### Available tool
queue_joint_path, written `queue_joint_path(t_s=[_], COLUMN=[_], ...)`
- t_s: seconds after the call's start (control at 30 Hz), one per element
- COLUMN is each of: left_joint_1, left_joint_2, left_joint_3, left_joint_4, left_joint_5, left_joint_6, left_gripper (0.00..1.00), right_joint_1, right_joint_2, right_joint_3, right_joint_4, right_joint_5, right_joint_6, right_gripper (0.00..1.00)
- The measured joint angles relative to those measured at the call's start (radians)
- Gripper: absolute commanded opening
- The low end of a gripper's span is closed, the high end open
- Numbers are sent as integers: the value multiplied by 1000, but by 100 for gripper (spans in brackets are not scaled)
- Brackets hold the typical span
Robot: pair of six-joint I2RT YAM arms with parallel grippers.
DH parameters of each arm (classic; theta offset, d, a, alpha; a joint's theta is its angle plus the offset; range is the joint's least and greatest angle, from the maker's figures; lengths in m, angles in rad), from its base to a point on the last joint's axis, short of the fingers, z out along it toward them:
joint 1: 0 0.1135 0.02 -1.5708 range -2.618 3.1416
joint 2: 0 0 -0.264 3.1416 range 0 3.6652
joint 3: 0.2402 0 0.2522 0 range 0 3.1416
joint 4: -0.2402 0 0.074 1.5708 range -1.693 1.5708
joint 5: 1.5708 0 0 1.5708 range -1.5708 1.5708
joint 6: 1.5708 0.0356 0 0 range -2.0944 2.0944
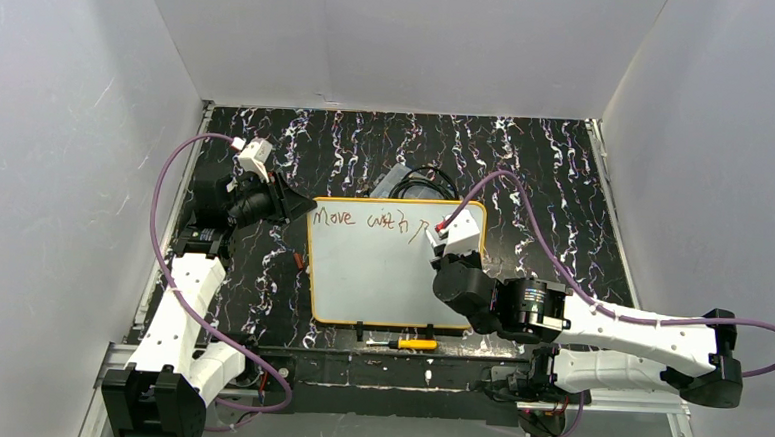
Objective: Write a sentence on the whiteboard
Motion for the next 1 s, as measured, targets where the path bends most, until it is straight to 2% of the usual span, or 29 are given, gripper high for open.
queue_joint_path(t_s=[0.73,1.0], left_joint_1=[0,0], left_joint_2=[0,0], left_joint_3=[0,0], left_joint_4=[0,0], left_joint_5=[0,0], left_joint_6=[0,0], left_gripper=[20,20], right_joint_1=[-1,-1], right_joint_2=[16,-69], right_joint_3=[-3,-24], right_joint_4=[88,111], right_joint_5=[-34,-37], right_joint_6=[-67,-76], right_gripper=[1,1])
